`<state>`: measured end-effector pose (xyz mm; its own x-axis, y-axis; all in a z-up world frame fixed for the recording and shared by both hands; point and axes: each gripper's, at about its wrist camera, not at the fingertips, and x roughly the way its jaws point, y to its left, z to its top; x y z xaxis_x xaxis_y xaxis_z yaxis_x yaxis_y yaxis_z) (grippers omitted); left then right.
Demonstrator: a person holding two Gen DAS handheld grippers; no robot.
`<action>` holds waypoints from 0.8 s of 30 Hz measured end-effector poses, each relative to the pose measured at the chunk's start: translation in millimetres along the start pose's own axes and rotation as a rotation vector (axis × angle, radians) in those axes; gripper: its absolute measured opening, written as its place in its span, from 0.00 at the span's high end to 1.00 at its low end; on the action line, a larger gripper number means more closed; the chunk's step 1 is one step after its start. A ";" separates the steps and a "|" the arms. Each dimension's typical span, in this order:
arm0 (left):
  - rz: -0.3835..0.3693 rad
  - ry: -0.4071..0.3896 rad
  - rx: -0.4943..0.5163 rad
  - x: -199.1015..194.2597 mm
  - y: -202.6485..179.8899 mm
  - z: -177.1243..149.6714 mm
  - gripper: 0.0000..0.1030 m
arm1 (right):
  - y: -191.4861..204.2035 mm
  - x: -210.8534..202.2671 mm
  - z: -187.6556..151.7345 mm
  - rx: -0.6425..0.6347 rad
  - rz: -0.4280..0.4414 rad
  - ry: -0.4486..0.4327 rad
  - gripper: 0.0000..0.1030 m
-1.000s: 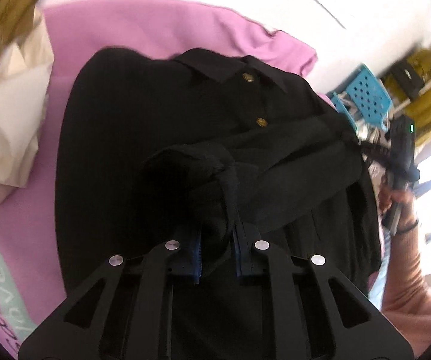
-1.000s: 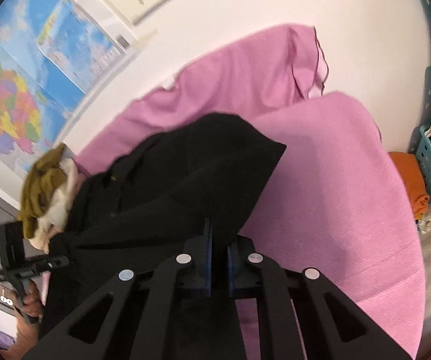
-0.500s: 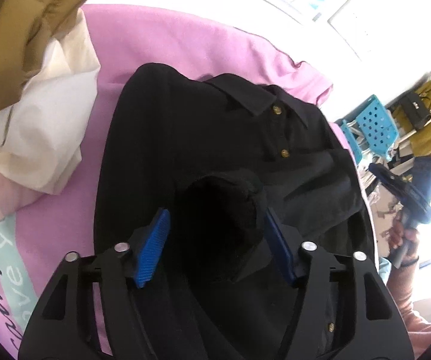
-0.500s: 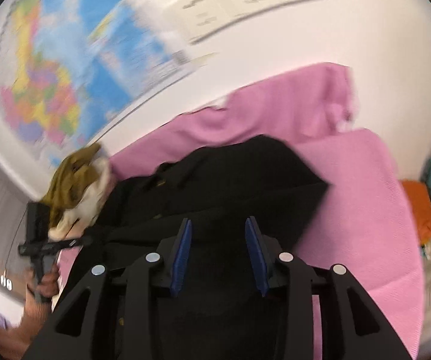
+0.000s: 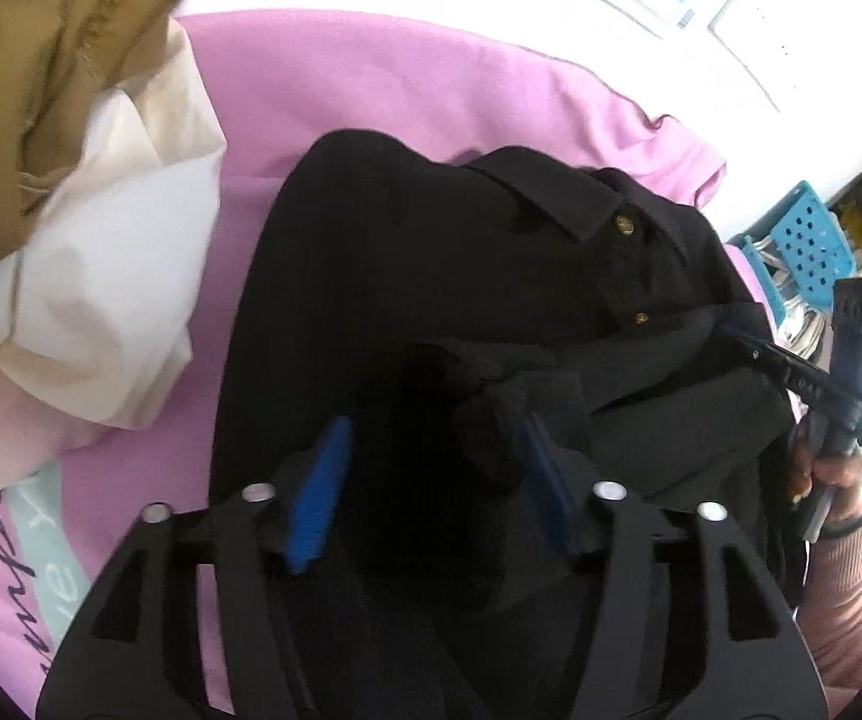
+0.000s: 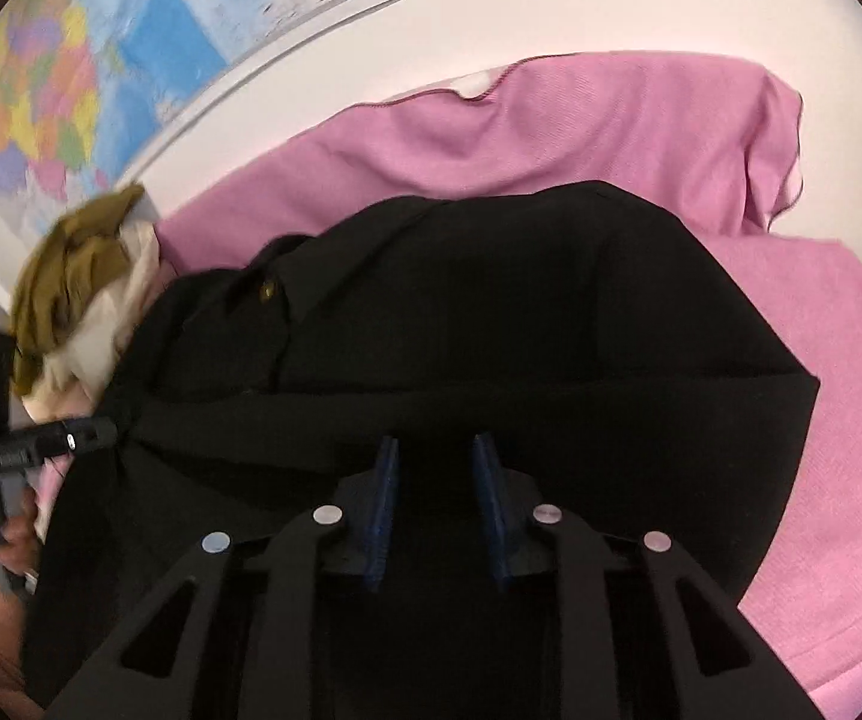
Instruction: Fold large clothes
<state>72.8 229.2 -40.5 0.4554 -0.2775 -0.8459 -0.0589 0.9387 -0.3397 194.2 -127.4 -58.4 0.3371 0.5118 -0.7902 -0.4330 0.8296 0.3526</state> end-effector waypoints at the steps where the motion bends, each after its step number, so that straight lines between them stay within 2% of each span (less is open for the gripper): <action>1: -0.012 -0.011 0.004 -6.0 0.9 -1.4 0.37 | 1.4 -4.5 -0.1 0.002 0.014 -0.008 0.71; 2: -0.020 -0.028 0.005 -13.8 3.0 -3.4 0.33 | 4.9 -6.3 -0.4 -0.013 0.026 -0.010 0.64; 5: -0.024 -0.083 0.039 -39.2 7.5 -13.4 0.31 | 26.3 -16.5 -7.6 -0.091 0.055 -0.024 0.52; 8: 0.013 -0.125 0.082 -59.8 8.3 -29.8 0.29 | 44.6 -24.5 -13.3 -0.123 0.104 -0.028 0.50; 13: 0.047 -0.138 0.151 -72.4 5.3 -61.7 0.26 | 69.3 -18.5 -27.8 -0.146 0.194 -0.017 0.49; 19: 0.000 -0.130 0.116 -70.4 15.9 -86.1 0.25 | 89.9 -3.3 -39.1 -0.155 0.258 0.021 0.49; 24: -0.036 -0.122 0.125 -73.1 17.0 -103.0 0.24 | 125.2 9.0 -40.0 -0.223 0.301 0.041 0.49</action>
<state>-53.0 244.4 -26.8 0.5605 -0.2918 -0.7751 0.0671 0.9488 -0.3086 109.6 -27.8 -41.4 0.1352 0.7122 -0.6888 -0.6809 0.5718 0.4576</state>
